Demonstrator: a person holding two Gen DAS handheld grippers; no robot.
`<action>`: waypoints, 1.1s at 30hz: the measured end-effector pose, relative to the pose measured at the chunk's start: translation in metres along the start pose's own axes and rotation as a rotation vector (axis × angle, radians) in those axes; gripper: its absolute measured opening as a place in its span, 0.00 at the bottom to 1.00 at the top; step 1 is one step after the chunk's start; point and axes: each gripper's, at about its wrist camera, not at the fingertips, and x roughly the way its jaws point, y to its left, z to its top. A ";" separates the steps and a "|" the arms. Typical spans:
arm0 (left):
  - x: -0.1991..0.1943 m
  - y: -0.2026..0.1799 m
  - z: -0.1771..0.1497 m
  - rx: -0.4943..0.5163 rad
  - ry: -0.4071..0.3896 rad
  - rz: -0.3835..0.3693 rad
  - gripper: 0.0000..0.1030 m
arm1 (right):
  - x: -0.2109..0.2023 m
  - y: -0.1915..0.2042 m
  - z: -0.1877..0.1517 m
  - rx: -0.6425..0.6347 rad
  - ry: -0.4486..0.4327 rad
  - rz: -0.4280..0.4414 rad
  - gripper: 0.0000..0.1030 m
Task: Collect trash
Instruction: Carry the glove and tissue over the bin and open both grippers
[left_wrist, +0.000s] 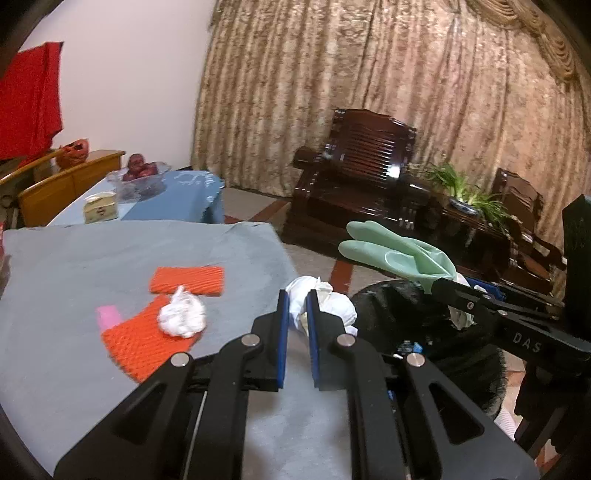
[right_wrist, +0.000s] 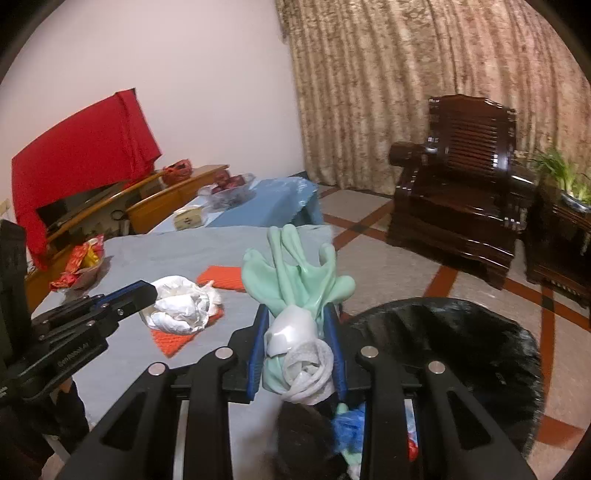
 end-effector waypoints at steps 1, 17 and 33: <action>0.001 -0.005 0.000 0.006 0.000 -0.009 0.09 | -0.004 -0.006 -0.001 0.008 -0.004 -0.013 0.29; 0.047 -0.089 -0.005 0.110 0.028 -0.143 0.09 | -0.041 -0.089 -0.018 0.086 -0.017 -0.195 0.29; 0.104 -0.128 -0.024 0.158 0.118 -0.198 0.20 | -0.028 -0.136 -0.045 0.130 0.044 -0.325 0.57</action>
